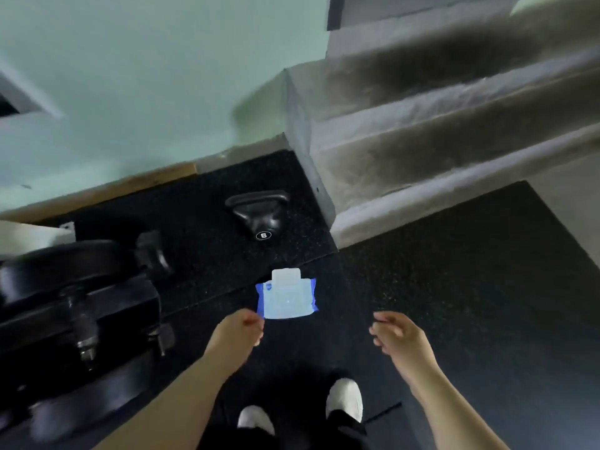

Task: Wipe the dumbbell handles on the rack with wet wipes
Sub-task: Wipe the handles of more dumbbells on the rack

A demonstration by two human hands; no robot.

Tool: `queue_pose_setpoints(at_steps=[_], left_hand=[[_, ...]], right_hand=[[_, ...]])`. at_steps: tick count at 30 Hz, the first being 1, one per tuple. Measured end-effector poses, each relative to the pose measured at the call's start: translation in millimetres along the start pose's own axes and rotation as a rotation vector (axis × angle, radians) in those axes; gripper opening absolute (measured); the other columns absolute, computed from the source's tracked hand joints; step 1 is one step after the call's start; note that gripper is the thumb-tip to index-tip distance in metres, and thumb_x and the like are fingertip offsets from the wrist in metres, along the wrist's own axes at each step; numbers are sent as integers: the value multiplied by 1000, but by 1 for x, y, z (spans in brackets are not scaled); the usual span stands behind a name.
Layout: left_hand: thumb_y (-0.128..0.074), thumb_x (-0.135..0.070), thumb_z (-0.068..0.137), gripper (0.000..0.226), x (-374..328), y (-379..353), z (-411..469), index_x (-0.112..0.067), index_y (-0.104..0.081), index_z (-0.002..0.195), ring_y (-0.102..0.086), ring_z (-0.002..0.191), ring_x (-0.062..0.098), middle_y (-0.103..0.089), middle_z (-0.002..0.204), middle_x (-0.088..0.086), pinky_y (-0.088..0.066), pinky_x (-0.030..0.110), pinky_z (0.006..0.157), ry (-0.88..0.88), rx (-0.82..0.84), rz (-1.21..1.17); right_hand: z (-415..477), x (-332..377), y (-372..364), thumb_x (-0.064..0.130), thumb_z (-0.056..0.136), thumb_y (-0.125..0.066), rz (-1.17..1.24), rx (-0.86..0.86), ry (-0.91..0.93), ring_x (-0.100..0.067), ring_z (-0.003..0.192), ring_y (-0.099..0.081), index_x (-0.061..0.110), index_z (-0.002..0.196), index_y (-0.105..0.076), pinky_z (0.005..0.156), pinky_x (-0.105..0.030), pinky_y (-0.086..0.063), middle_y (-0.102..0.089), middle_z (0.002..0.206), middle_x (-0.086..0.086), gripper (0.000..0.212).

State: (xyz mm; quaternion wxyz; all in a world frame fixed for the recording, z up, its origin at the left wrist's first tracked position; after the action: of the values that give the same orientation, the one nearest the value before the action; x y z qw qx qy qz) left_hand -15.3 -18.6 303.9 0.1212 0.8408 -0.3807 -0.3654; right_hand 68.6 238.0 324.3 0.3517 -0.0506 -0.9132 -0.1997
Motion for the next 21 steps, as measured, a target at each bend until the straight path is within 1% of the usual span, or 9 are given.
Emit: queue_pose_setpoints(at_steps=[4,7,8,10,12,14,17,19,21], left_hand=[[-42,-17,94,18,59,-64,110,-23,-58,92,-58,91,15,-61,95,-2,-44,27,77,49,-22,92],[-42,-17,95,22,121,-106,182,-18,-61,105,-53,91,9,-60,102,-5,-41,22,77,58,-34,144],[-43,-17,94,21,140,-118,201,-17,-61,106,-53,91,8,-60,104,-5,-40,20,78,44,-35,159],[-47,-18,94,22,167,-136,235,-18,-61,110,-54,95,8,-57,105,-7,-40,17,80,-24,-65,208],[-46,-21,94,28,171,-145,267,-20,-57,120,-51,104,6,-54,110,-9,-37,13,81,-139,-108,301],[-43,-25,96,33,157,-150,292,-24,-51,128,-45,113,5,-51,121,-10,-36,15,88,-271,-141,403],[-38,-28,97,37,148,-157,315,-26,-44,134,-38,123,8,-44,132,-10,-33,20,97,-298,-151,451],[-37,-28,97,37,148,-162,318,-26,-44,133,-40,121,9,-45,130,-8,-31,21,98,-287,-158,497],[-36,-33,97,36,148,-166,319,-27,-45,131,-42,117,10,-46,128,-8,-29,23,99,-280,-185,574]], right_hand=[[133,-58,-60,16,86,-58,-291,125,67,-14,80,-57,21,101,-60,63,-21,-41,-60,83,6,16],[218,-110,-128,17,85,-59,-457,202,119,-11,67,-52,18,109,-61,58,-22,-39,-56,76,6,24],[241,-122,-149,18,85,-59,-518,236,165,-11,68,-50,18,112,-60,60,-21,-38,-55,80,6,27],[278,-134,-189,22,87,-57,-682,306,309,-9,83,-48,20,120,-55,72,-19,-36,-53,99,4,33],[306,-140,-219,27,90,-52,-831,343,428,-11,104,-45,23,126,-49,81,-20,-36,-47,120,3,37],[328,-148,-240,30,91,-50,-899,351,464,-11,117,-40,27,129,-45,88,-21,-36,-41,129,5,39],[342,-157,-257,28,92,-49,-955,315,473,-11,122,-38,26,130,-43,94,-22,-37,-39,131,4,39],[341,-156,-262,26,90,-52,-964,279,520,-13,121,-38,24,126,-46,96,-26,-38,-42,128,3,36],[338,-153,-261,23,89,-53,-969,240,572,-13,117,-41,22,123,-49,96,-25,-34,-48,125,4,34]])
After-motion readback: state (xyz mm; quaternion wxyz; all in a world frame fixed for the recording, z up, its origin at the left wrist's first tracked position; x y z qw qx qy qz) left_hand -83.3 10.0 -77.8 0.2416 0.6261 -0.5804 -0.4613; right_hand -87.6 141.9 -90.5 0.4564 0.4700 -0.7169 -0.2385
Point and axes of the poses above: each hand's wrist, its own z-axis towards the middle knuckle, its own y-axis out of the back of the hand, x = y × z, the point moved 8 cm from there along z, towards the middle knuckle
